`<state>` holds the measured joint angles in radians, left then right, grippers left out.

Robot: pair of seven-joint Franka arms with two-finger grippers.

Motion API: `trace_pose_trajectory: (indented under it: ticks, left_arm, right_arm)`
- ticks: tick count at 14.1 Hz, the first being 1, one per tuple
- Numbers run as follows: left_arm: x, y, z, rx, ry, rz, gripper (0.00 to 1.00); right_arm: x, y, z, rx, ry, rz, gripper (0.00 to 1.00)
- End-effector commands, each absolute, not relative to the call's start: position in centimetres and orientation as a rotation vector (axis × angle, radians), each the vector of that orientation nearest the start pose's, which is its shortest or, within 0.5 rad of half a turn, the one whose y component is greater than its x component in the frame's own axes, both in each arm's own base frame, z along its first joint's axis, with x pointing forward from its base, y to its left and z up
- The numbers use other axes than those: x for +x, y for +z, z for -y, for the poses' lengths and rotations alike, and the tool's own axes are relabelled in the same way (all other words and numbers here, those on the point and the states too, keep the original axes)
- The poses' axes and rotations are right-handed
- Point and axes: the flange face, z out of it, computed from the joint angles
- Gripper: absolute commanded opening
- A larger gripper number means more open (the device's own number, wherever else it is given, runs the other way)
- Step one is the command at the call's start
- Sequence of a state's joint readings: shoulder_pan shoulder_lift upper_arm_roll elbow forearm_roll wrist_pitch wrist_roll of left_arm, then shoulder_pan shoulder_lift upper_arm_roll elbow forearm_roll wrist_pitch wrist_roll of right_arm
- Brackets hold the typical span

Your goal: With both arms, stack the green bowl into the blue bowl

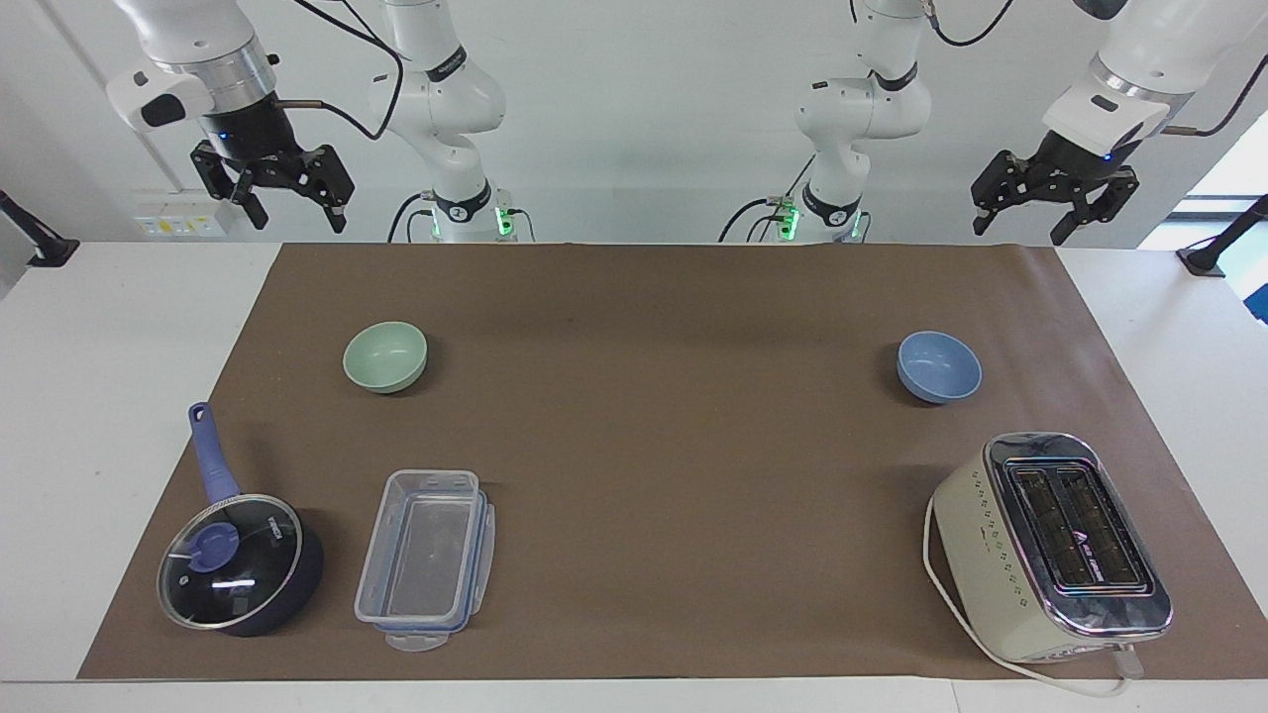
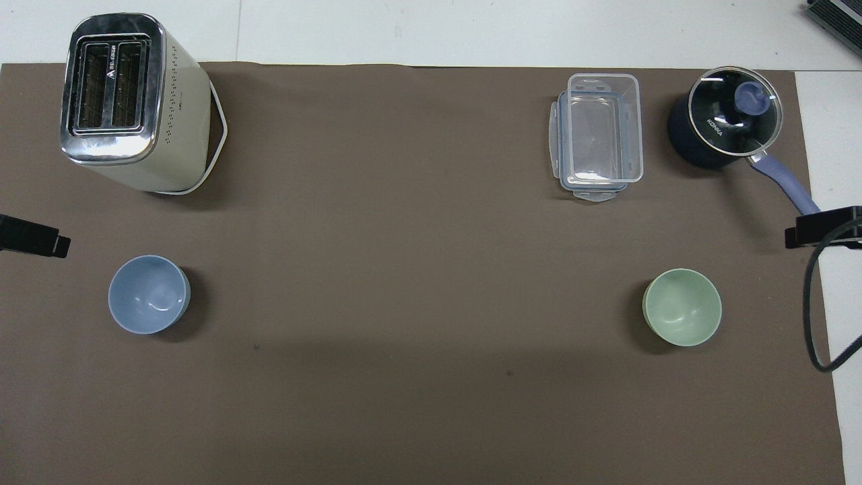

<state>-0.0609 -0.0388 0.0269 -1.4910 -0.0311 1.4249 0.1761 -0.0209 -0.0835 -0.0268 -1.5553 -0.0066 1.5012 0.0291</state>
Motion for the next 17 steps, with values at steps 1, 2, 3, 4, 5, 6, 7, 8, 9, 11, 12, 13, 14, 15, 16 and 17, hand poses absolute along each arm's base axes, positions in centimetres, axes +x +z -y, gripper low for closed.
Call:
trace_pose_trajectory:
  ticks: [1,2,3,4,5,6,7,8,9,11,12,13,14,15,16,17]
  left_arm:
    - [52.1,66.9,2.0,-3.163,0.032,-0.339,1.00]
    - [52.1,67.0,2.0,-3.163,0.032,-0.336,1.00]
    - [52.2,67.1,2.1,-3.163,0.023,-0.336,1.00]
    - [52.3,67.1,2.3,-3.162,0.020,-0.343,1.00]
    - [52.2,67.1,2.8,-3.160,0.023,-0.358,1.00]
    - [52.1,67.1,3.0,-3.160,0.028,-0.358,1.00]
    - [52.1,67.1,3.1,-3.160,0.028,-0.360,1.00]
    - [52.1,67.0,3.1,-3.161,0.030,-0.361,1.00]
    - [52.1,67.0,3.1,-3.161,0.030,-0.363,1.00]
    - [52.1,67.0,3.1,-3.161,0.030,-0.365,1.00]
    - [52.1,67.0,3.1,-3.160,0.030,-0.368,1.00]
    - [52.1,67.0,3.1,-3.160,0.030,-0.375,1.00]
    - [52.1,66.9,3.1,-3.159,0.032,-0.378,1.00]
    - [52.1,67.0,3.1,-3.159,0.030,-0.380,1.00]
    - [52.1,67.1,3.1,-3.159,0.028,-0.380,1.00]
    - [52.1,67.0,3.1,-3.159,0.030,-0.380,1.00]
  right_arm:
    - [51.6,67.0,3.0,-3.160,-0.067,-0.087,1.00]
    - [51.6,67.0,3.0,-3.160,-0.069,-0.087,1.00]
    - [51.6,67.0,3.0,-3.160,-0.069,-0.087,1.00]
    - [51.6,67.0,3.0,-3.160,-0.069,-0.087,1.00]
    - [51.6,67.0,3.0,-3.160,-0.069,-0.087,1.00]
    - [51.6,67.0,3.0,-3.160,-0.069,-0.087,1.00]
    - [51.6,67.0,3.0,-3.160,-0.069,-0.087,1.00]
    - [51.6,67.0,3.0,-3.160,-0.069,-0.087,1.00]
    - [51.6,67.0,3.0,-3.160,-0.069,-0.087,1.00]
    - [51.6,67.0,3.0,-3.160,-0.067,-0.087,1.00]
    - [51.6,67.0,3.0,-3.160,-0.069,-0.087,1.00]
    - [51.6,67.0,3.0,-3.160,-0.067,-0.087,1.00]
    - [51.6,67.0,3.0,-3.160,-0.069,-0.087,1.00]
    - [51.6,67.0,3.0,-3.160,-0.069,-0.087,1.00]
    - [51.6,67.0,3.0,-3.160,-0.069,-0.087,1.00]
    - [51.6,67.0,3.0,-3.160,-0.069,-0.087,1.00]
